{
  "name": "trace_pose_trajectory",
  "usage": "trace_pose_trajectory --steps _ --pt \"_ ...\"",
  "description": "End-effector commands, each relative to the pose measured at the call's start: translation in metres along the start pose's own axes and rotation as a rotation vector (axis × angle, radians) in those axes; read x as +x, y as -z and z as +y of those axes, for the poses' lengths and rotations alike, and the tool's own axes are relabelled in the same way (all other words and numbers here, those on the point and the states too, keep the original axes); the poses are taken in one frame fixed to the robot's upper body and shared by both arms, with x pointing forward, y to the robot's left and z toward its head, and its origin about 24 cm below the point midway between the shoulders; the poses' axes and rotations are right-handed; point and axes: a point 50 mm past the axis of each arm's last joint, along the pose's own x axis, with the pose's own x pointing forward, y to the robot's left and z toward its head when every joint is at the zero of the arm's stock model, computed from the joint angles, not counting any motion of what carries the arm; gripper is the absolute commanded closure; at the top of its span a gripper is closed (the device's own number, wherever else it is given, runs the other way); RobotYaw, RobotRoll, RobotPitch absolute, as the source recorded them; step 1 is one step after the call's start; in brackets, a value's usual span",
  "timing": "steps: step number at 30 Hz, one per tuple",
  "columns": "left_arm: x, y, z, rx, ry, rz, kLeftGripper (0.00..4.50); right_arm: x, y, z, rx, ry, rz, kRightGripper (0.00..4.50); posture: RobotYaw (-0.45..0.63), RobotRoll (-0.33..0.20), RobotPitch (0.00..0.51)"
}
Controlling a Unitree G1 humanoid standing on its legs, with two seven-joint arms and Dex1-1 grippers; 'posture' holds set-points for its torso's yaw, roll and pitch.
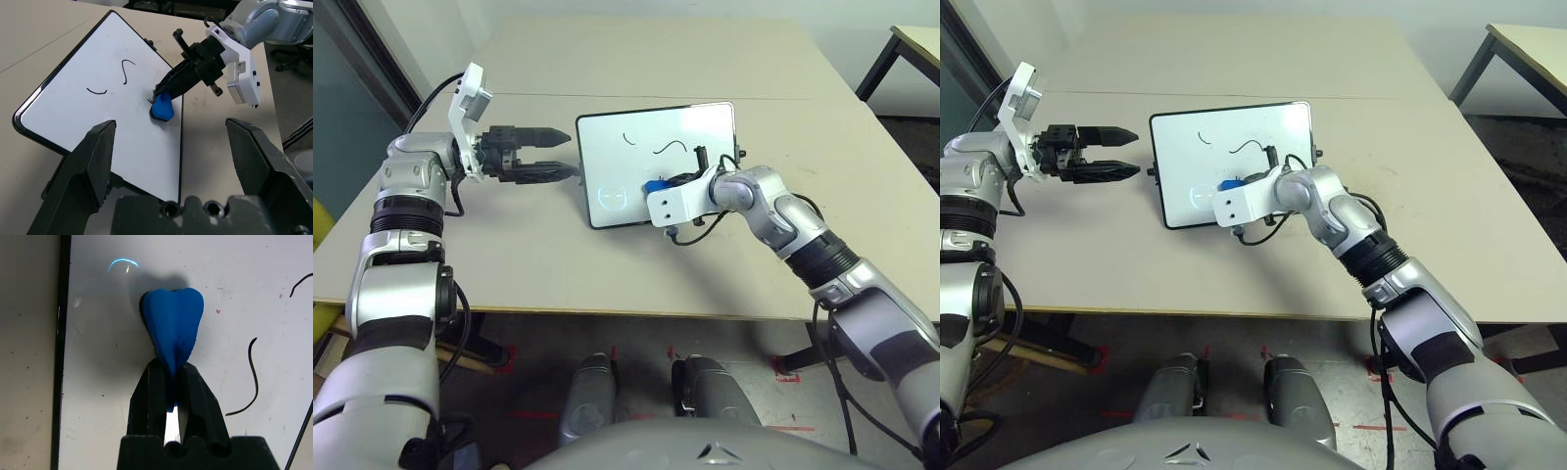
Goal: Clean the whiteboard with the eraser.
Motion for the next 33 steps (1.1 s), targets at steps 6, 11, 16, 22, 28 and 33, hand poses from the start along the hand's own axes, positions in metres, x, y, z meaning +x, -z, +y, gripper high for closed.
trace_pose_trajectory --steps 6,11,16,22,28,33 --pt "-0.001 -0.005 0.001 0.022 -0.002 0.003 0.00 0.001 0.017 -0.006 0.021 0.008 0.081 4.39 0.14 0.000 0.064" --pt "0.000 -0.006 0.001 0.023 0.001 0.002 0.00 -0.001 0.023 -0.014 0.026 0.042 0.121 4.39 0.13 0.000 0.060" --pt "0.000 -0.006 0.001 0.024 0.001 0.002 0.00 -0.004 0.030 -0.017 0.026 0.051 0.145 4.39 0.13 0.000 0.060" --pt "-0.001 -0.006 0.001 0.023 -0.001 0.004 0.00 -0.010 0.041 -0.022 0.036 0.066 0.182 4.39 0.13 0.000 0.061" --pt "-0.001 -0.006 0.001 0.022 -0.001 0.006 0.00 -0.015 0.051 -0.025 0.031 0.079 0.214 4.39 0.13 0.000 0.061" --pt "0.000 -0.006 0.001 0.023 0.002 0.006 0.00 -0.014 0.045 -0.017 0.007 0.058 0.195 4.39 0.13 0.000 0.059"
